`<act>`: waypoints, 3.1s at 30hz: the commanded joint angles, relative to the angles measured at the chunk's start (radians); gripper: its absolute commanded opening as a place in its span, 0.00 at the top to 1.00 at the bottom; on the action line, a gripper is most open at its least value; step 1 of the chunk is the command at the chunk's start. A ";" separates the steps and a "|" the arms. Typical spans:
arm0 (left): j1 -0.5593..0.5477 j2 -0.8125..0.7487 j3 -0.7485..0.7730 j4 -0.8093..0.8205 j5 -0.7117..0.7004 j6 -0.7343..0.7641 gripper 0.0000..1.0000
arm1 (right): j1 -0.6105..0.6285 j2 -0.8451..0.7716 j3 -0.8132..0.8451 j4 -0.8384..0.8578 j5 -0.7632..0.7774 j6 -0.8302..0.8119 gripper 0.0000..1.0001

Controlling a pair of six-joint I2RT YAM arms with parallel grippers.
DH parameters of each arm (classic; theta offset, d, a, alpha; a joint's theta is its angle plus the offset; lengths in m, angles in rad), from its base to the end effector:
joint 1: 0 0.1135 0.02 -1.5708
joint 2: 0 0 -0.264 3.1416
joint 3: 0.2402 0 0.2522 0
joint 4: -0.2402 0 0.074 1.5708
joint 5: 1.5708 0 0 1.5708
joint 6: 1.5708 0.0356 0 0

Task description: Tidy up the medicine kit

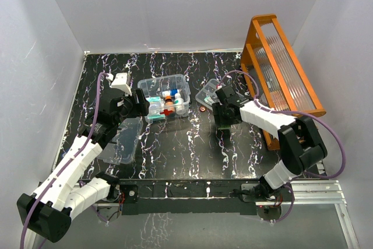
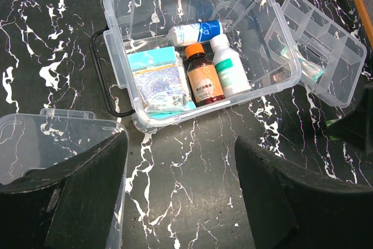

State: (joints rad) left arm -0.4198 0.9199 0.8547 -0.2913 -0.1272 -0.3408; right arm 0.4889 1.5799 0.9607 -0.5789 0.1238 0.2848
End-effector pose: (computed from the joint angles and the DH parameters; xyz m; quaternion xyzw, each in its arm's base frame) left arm 0.1944 -0.0818 0.3293 -0.0039 0.8204 -0.1629 0.5481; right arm 0.2638 0.1354 0.1824 -0.0885 0.9769 0.0135 0.1942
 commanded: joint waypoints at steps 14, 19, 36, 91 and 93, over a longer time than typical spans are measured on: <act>0.006 0.004 0.021 0.016 0.033 0.015 0.27 | -0.017 0.024 0.246 -0.061 0.145 -0.308 0.44; 0.006 -0.003 0.044 0.003 0.047 0.021 0.27 | -0.023 0.052 0.241 -0.056 0.185 -0.357 0.44; 0.006 -0.034 0.075 -0.030 0.064 0.027 0.27 | -0.140 0.221 0.387 -0.143 -0.053 -0.579 0.40; 0.006 -0.069 0.050 -0.051 0.020 -0.030 0.27 | 0.070 0.315 0.416 0.033 0.061 0.363 0.55; 0.006 -0.069 0.049 -0.052 0.020 -0.030 0.27 | 0.070 0.332 0.434 0.027 0.074 0.355 0.56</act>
State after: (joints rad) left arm -0.4198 0.8791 0.8978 -0.3477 -0.0978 -0.3637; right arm 0.5610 1.9022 1.3155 -0.5602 0.1295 0.6453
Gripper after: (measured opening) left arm 0.732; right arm 0.443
